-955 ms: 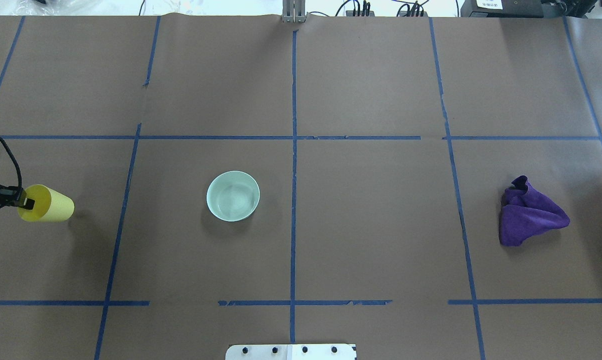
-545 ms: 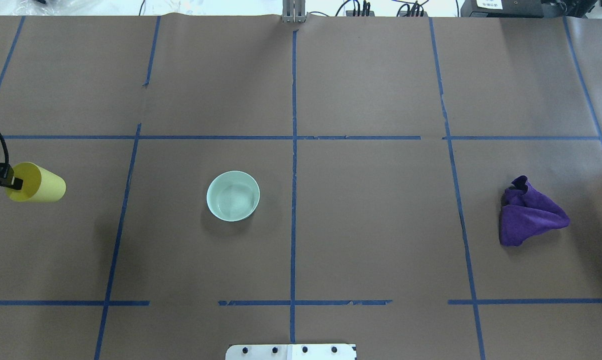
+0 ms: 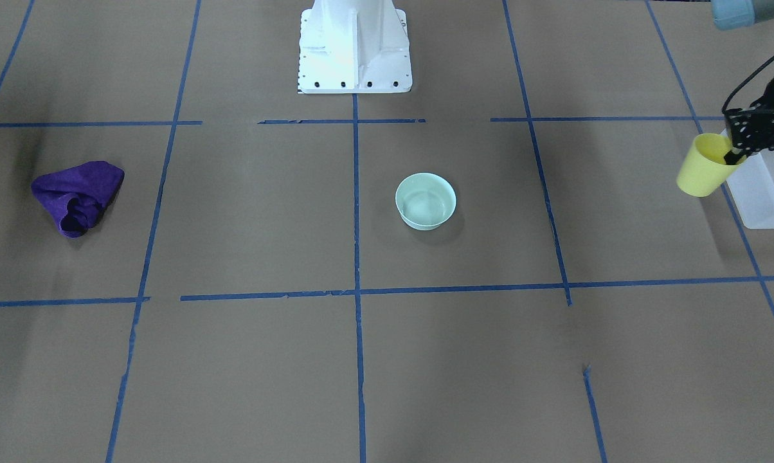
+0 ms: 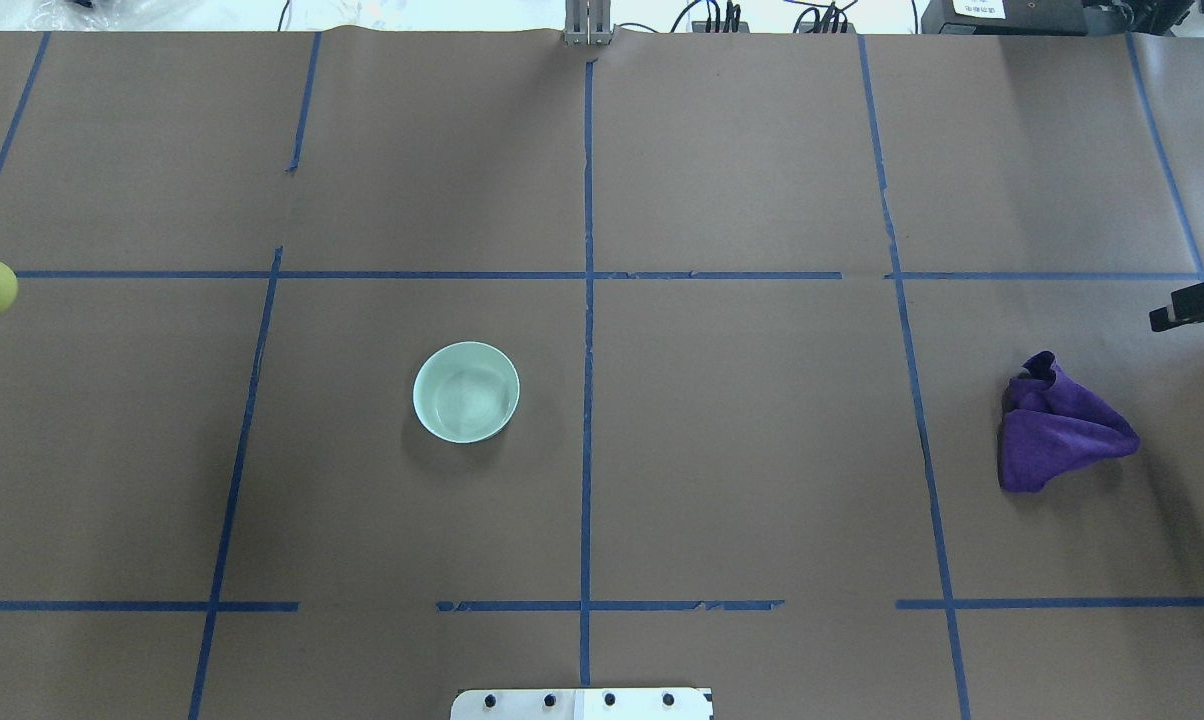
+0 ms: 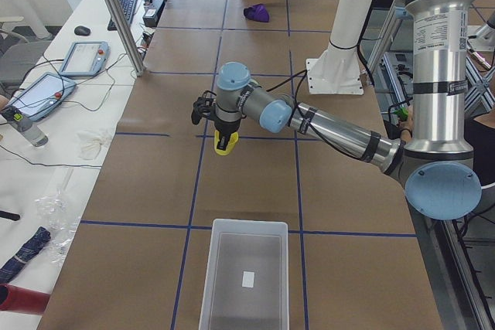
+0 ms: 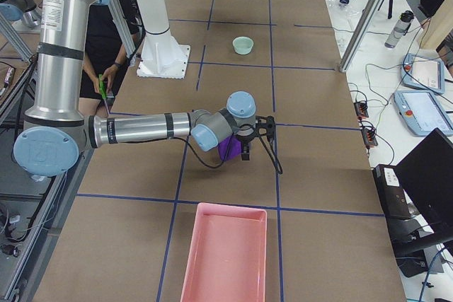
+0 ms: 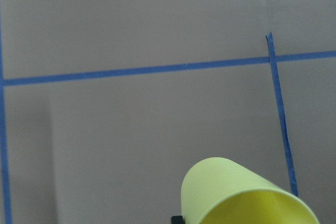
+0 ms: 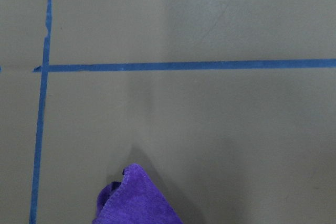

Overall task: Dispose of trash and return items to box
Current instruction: 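Carry the yellow cup toward the bin while the right gripper grasps the purple cloth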

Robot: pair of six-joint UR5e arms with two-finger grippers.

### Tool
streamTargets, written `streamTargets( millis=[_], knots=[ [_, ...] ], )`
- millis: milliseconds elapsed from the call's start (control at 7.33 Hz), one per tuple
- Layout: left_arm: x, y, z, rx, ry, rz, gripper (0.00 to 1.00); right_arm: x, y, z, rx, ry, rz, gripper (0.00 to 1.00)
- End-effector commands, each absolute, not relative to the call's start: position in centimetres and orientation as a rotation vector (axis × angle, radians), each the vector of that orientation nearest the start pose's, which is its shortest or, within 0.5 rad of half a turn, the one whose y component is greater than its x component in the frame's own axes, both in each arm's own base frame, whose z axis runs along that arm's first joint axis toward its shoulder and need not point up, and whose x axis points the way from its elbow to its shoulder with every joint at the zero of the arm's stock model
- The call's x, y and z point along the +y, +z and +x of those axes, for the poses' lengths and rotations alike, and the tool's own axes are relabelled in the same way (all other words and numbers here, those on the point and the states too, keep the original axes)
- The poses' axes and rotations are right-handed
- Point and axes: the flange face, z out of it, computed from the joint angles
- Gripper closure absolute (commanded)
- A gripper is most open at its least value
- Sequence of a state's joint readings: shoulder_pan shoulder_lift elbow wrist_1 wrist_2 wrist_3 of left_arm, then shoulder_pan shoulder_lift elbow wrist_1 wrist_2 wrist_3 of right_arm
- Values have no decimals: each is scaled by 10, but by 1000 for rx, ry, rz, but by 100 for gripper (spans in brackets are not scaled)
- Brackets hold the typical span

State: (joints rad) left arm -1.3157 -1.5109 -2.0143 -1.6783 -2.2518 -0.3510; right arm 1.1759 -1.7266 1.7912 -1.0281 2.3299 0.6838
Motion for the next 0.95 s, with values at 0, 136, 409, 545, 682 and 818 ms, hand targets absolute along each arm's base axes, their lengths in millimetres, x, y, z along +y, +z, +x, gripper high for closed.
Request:
streamTargets(
  millis=[0,136,409,545,682,818],
  knots=[
    [-477,461,-8,722,109,306,100,-422,561,-169,-880,-47,110,0],
    [-477,466,-23,709,116,317,100,-416,559,-185,-877,-82,105,0],
    [-485,478,-49,685,131,339,100,-402,552,-215,-887,-129,74,0],
    [-488,481,-54,679,144,342,100,-395,556,-229,-861,-154,76,0],
    [-489,489,-68,669,143,346,100,-387,562,-245,-821,-179,90,0],
    [-490,492,-70,666,154,348,100,-385,564,-249,-813,-187,87,0]
  ],
)
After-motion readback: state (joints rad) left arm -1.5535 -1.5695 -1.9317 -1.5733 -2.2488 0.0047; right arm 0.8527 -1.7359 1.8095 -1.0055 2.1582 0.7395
